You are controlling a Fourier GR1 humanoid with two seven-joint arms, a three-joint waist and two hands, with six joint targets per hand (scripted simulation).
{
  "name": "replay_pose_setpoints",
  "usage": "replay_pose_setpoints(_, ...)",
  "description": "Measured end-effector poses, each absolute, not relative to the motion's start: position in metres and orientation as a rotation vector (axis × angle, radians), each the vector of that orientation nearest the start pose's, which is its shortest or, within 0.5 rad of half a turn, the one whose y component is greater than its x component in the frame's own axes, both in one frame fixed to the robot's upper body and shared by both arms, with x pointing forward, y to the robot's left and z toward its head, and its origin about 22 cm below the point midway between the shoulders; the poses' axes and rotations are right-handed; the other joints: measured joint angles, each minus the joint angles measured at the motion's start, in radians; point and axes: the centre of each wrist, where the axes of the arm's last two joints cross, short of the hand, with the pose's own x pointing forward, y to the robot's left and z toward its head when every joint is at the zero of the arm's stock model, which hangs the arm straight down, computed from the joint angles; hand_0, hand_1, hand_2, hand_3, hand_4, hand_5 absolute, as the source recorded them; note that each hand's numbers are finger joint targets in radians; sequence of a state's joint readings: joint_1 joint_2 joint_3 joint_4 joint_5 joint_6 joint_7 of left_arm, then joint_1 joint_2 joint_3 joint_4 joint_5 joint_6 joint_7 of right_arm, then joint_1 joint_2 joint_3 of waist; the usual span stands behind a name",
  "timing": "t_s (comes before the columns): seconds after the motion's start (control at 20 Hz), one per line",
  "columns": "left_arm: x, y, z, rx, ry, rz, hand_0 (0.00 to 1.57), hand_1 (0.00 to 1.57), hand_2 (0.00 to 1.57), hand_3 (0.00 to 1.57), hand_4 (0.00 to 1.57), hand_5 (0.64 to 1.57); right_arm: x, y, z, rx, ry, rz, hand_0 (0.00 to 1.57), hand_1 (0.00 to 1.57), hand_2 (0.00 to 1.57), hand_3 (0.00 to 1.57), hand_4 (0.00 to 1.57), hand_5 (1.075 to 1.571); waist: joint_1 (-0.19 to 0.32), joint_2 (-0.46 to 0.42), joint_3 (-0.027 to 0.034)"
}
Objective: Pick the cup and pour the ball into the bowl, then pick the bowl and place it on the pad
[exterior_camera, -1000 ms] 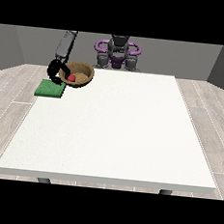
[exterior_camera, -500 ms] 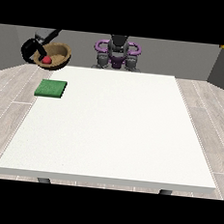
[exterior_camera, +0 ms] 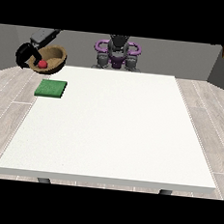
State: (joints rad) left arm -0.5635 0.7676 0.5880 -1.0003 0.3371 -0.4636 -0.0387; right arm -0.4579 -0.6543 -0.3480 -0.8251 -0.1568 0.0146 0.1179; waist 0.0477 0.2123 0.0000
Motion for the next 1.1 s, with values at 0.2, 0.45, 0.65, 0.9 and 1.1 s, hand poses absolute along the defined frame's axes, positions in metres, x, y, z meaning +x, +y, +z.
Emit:
replay_pose_setpoints(0.2,0.305,0.504,0.208,0.192,-1.927,-0.022,0.0,0.0,0.0,0.0,1.21,1.555,0.323,-0.456,0.062,-0.488,-1.297,-0.227,1.57,1.57,1.57,0.53,1.03,1.571,0.017,0.013,0.0002)
replay_pose_setpoints(0.45,0.305,0.503,0.214,0.196,-1.927,-0.033,0.0,0.0,0.0,0.0,1.2,1.558,0.329,-0.452,0.054,-0.453,-1.296,-0.262,1.57,1.57,1.57,0.6,0.99,1.571,0.022,0.017,0.0006)
replay_pose_setpoints(0.65,0.304,0.5,0.217,0.193,-1.935,-0.041,0.0,0.0,0.0,0.0,1.19,1.561,0.323,-0.468,0.053,-0.446,-1.275,-0.351,1.57,1.57,1.57,1.16,0.19,1.557,0.026,0.026,0.0009)
replay_pose_setpoints(0.9,0.3,0.506,0.23,0.198,-1.952,-0.038,0.0,0.0,0.0,0.0,1.19,1.562,0.321,-0.479,0.059,-0.528,-1.281,-0.39,1.54,1.54,1.44,0.88,0.0,1.553,0.025,0.04,0.0008)
replay_pose_setpoints(1.1,0.297,0.511,0.217,0.213,-1.944,-0.024,0.0,0.0,0.0,0.0,1.19,1.562,0.324,-0.48,0.063,-0.545,-1.286,-0.417,1.45,1.45,1.39,0.8,0.0,1.536,0.018,0.031,0.0003)
